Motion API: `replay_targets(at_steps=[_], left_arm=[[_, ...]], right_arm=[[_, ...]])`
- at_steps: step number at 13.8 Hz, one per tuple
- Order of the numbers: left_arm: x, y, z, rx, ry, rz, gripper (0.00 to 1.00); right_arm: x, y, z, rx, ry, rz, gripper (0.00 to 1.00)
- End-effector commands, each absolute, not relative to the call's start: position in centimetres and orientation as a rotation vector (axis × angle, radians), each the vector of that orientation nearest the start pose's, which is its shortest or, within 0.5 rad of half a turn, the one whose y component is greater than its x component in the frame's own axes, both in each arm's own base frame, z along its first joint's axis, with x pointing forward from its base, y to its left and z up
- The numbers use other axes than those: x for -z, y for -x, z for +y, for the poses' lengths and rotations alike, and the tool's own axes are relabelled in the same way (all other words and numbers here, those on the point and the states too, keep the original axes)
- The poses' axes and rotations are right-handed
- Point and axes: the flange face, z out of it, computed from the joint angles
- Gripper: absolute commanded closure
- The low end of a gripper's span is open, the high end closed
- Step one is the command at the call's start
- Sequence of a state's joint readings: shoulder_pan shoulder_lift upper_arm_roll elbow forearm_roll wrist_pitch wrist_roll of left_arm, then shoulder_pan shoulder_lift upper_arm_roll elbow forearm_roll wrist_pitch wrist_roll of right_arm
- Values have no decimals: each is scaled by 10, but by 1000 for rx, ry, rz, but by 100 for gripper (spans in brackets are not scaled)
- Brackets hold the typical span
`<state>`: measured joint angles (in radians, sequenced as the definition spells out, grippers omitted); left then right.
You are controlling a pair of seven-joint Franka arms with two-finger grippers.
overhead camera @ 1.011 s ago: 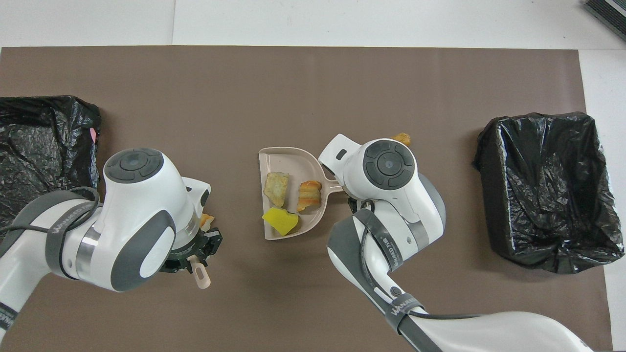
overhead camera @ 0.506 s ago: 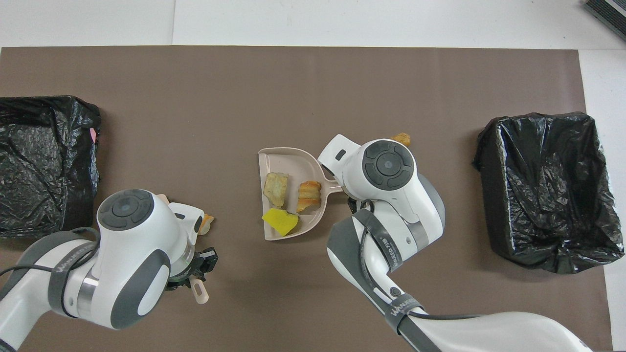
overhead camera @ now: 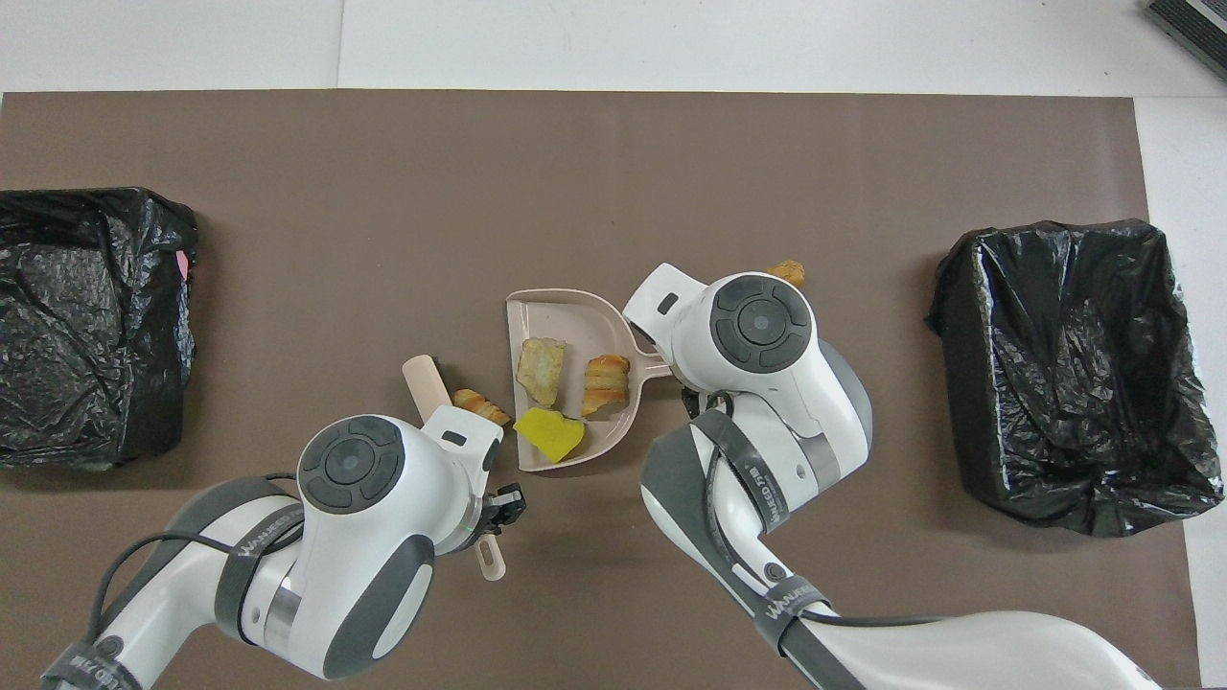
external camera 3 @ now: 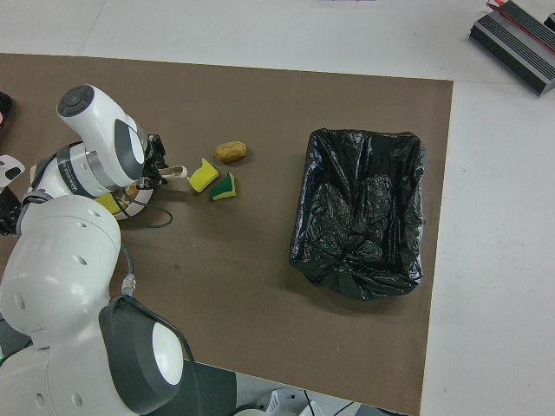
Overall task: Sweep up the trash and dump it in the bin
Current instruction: 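Sweep the remaining crusts into the dustpan with the left gripper's brush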
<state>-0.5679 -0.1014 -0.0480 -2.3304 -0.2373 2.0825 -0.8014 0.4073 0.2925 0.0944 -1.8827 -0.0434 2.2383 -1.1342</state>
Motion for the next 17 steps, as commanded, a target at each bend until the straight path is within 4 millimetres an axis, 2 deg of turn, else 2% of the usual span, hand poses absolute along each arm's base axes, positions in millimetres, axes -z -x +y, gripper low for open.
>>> replay_targets(at_steps=[1,4,5,8,9,10,15,17], left_arm=[[-383,-408,-316,-357,3213,-511,100],[-392,-410,-341,-335,3247,-467,100],[-395,-409,-341,-358,3235,-476,100],[-401,-405,-320,-553,3094,-425,100],[-398,-412,-299,-566,3057,-450,100],[-392,-410,-288,-599,3037,-446,100],[-371,-365,-263,-634,3004,-421,100],[-368,-366,-267,-595,3027,-422,100]], right_arm=[[-361,-551,297,-94,-2079,2329,100],[-356,-552,297,-102,-2093,2322,100],[-352,-549,296,-94,-2106,2322,100],[-353,-550,295,-82,-2097,2333,100],[-353,-549,295,-70,-2094,2339,100],[-352,-548,294,-48,-2084,2343,100],[-355,-547,293,-18,-2076,2347,100],[-354,-547,293,-15,-2074,2347,100]])
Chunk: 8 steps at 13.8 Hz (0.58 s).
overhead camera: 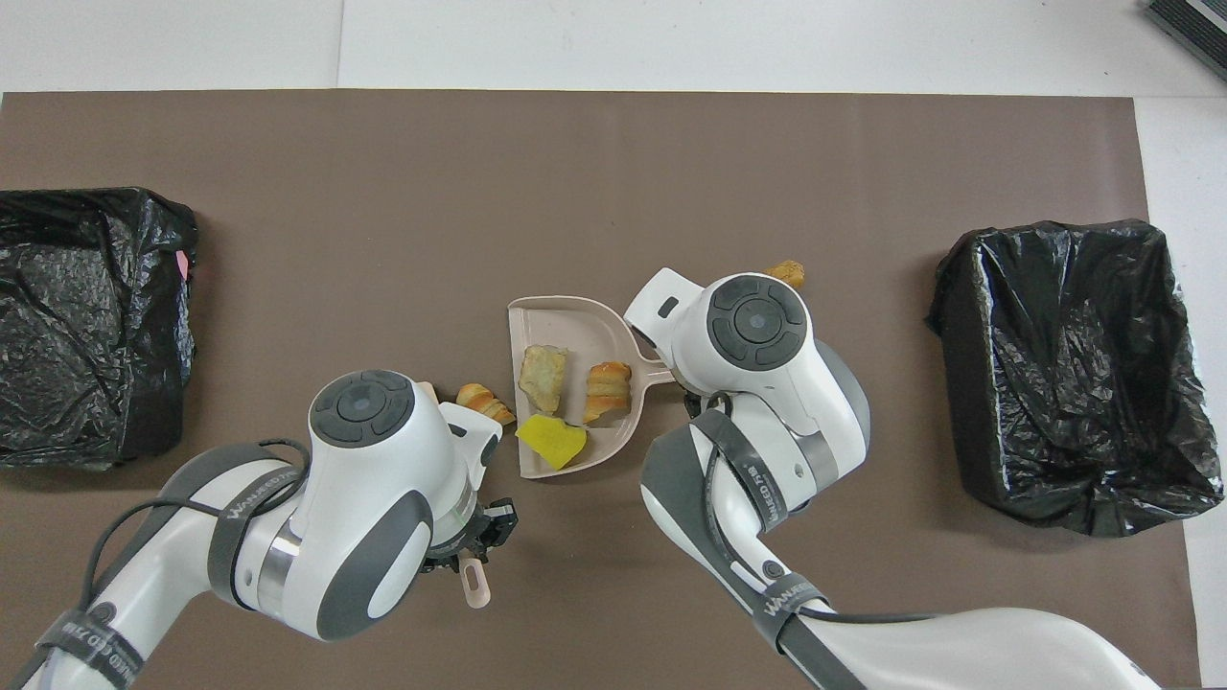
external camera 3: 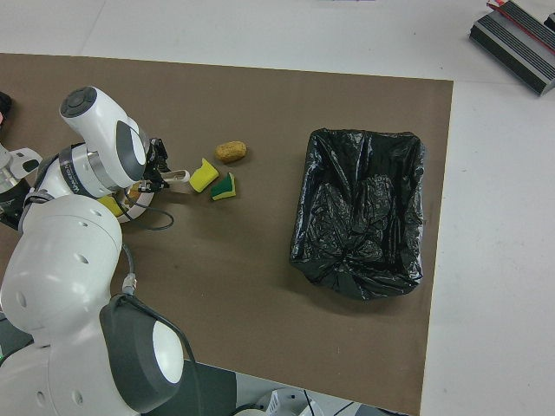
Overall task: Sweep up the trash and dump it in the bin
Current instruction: 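Sweep the remaining crusts into the dustpan with the left gripper's brush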
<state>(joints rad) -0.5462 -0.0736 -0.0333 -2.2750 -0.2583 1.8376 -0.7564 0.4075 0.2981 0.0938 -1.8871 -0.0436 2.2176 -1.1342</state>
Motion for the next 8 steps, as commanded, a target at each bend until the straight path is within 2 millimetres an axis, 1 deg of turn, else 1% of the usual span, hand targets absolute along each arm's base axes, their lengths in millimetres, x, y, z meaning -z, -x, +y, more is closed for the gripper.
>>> replay_targets(at_steps=[1,2,3,4,6,7,8], left_arm=[[-360,-365,-278,-568,3040,-401,100],[-351,-358,-293,-553,3047,-355,100],[-351,-359,-298,-544,3054,-342,100],[-352,-360,-303,-532,3065,-330,100],[-357,-361,-320,-466,3125,-282,100],[-357,-364,-329,-424,3156,-253,100],[-360,-369,-334,-404,3173,-236,100]], right_arm=[[-354,-547,293,-15,-2076,2346,100],[-354,-547,293,-15,-2076,2346,100],[-354,-546,293,-16,-2076,2346,100],[-354,-546,293,-16,-2082,2341,100],[-354,-546,294,-18,-2082,2341,100],[-355,-546,294,-18,-2081,2341,100],[-354,-546,294,-18,-2082,2341,100]])
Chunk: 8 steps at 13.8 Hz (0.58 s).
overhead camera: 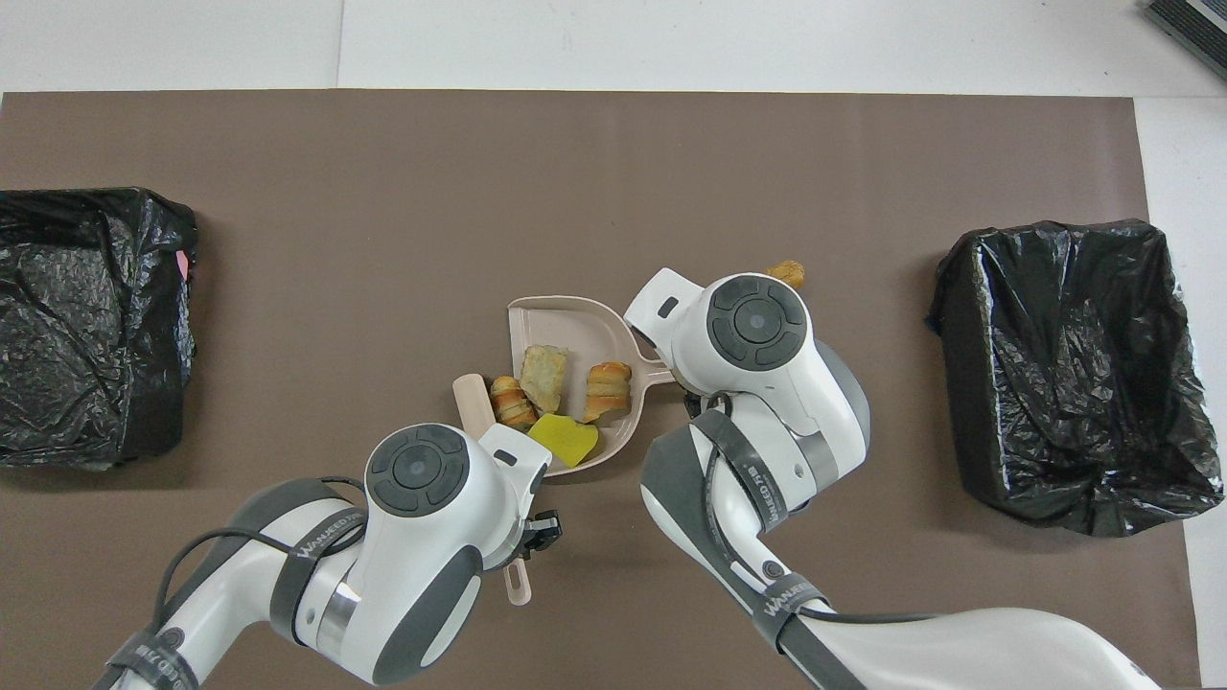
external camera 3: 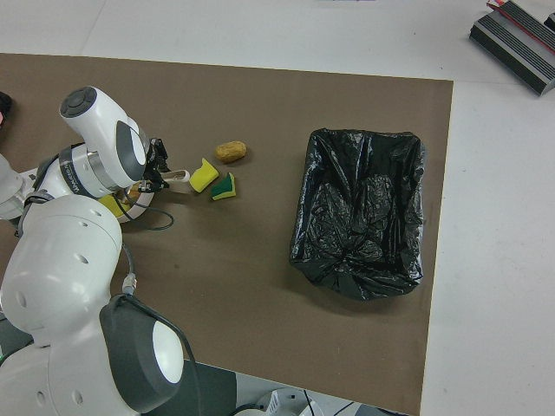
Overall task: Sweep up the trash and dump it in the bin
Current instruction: 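Sweep the remaining crusts into the dustpan with the left gripper's brush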
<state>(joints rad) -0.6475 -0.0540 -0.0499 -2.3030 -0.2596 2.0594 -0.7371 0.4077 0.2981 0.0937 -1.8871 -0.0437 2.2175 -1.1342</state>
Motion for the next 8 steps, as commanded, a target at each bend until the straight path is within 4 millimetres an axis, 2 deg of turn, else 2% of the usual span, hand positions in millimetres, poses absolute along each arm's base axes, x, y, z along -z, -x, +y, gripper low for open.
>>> replay_targets(at_steps=[1,4,8], left_arm=[[-363,-372,-340,-396,3183,-213,100],[-364,-373,-343,-400,3195,-89,100],[-363,-378,-329,-454,3180,161,100]], right_arm=[[-354,-546,294,-16,-2082,2341,100],[-355,-546,293,-18,-2083,2340,100],[-354,-548,291,-16,-2082,2343,100]])
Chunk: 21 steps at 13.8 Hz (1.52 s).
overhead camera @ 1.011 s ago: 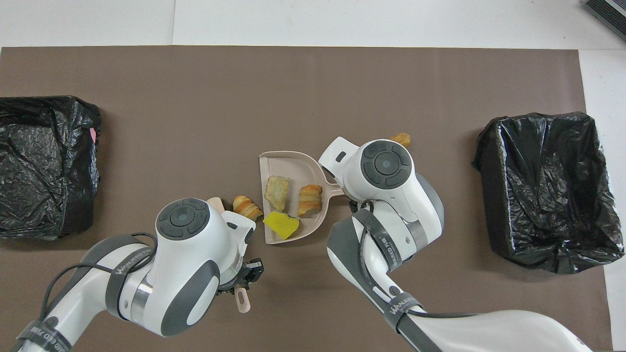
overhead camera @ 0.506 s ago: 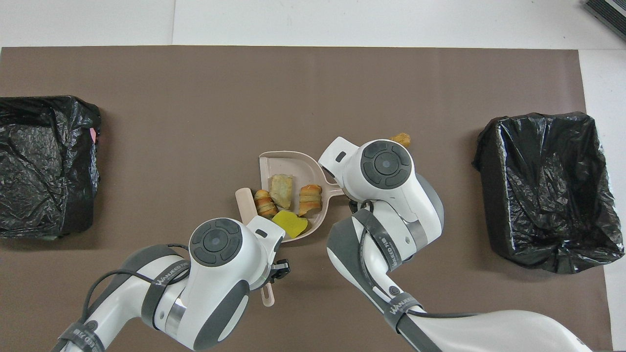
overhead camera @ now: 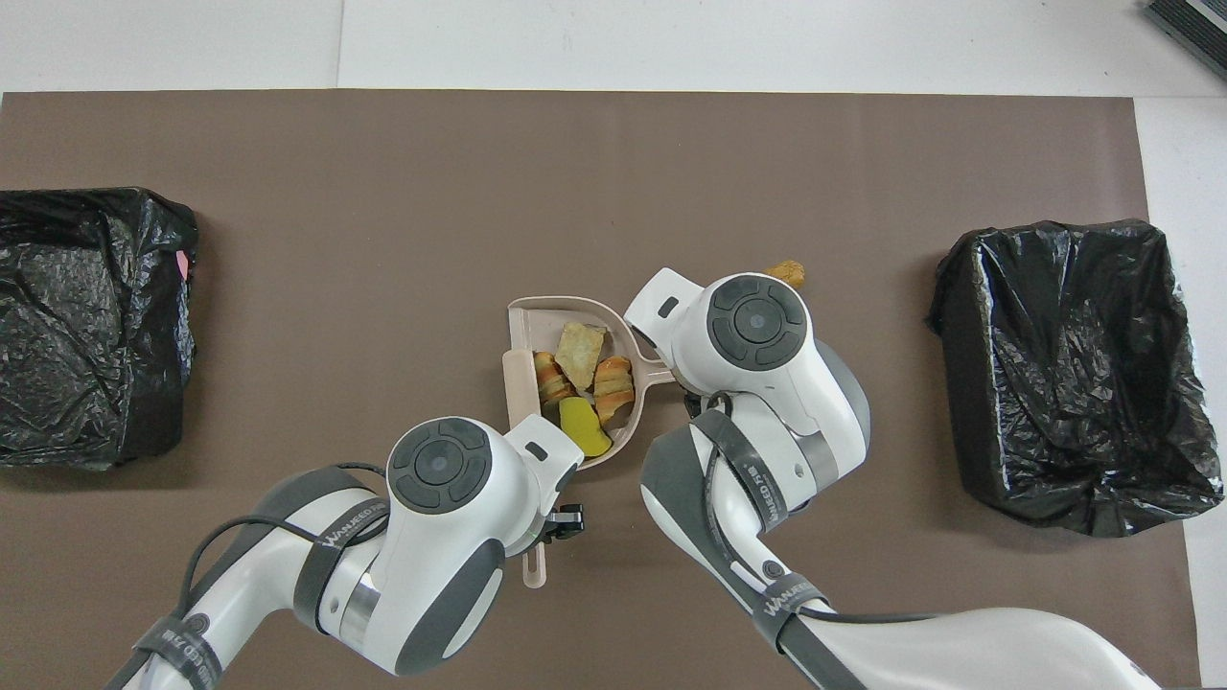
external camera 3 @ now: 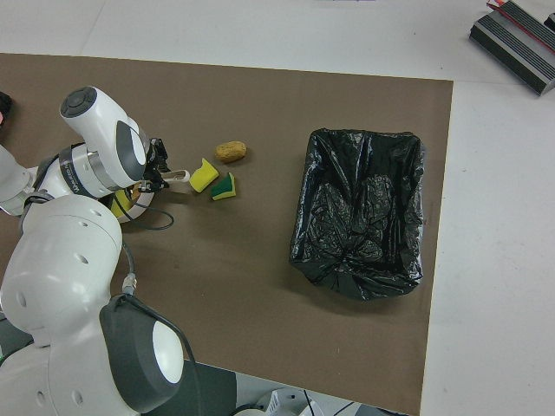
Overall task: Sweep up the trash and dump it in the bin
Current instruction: 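Carry the loaded dustpan to the bin with the right gripper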
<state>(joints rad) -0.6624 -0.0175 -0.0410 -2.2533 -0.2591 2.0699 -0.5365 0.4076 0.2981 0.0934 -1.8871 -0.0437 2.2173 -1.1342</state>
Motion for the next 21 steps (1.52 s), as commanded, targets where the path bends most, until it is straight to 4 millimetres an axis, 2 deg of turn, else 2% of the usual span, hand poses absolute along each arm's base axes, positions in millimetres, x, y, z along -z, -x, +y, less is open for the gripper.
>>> replay_targets(at_steps=[1,4,5,7,9,11,12,13,14,16,18,19,21], left_arm=[[-365,-380,-326,-474,3167,172,100],[-375,-394,-311,-509,3162,144,100],[-380,-395,-310,-513,3162,142,100],[-396,-409,-293,-533,3165,87,100],[-424,-423,-284,-529,3154,82,100],[-461,-434,-265,-482,3186,47,100],[-474,-433,-254,-477,3194,51,100],[-475,-427,-254,-508,3179,72,100],[-475,-420,-258,-515,3172,87,100],[-474,-402,-271,-494,3169,125,100],[-463,-379,-289,-465,3166,122,100],[-451,-365,-303,-459,3154,76,100],[-414,-341,-325,-424,3148,93,100]], right_arm=[[-357,-547,292,-23,-2079,2343,100],[-369,-549,288,-31,-2082,2335,100],[-377,-551,285,-30,-2085,2330,100],[-399,-556,274,-30,-2110,2304,100],[-418,-562,255,-70,-2147,2266,100],[-436,-565,242,-105,-2139,2261,100],[-443,-569,226,-101,-2144,2253,100],[-453,-575,207,-98,-2158,2238,100],[-462,-581,188,-88,-2178,2221,100],[-475,-595,138,-81,-2203,2191,100],[-487,-604,87,-81,-2193,2190,100],[-494,-607,60,-65,-2199,2187,100],[-506,-611,5,-54,-2213,2167,100]])
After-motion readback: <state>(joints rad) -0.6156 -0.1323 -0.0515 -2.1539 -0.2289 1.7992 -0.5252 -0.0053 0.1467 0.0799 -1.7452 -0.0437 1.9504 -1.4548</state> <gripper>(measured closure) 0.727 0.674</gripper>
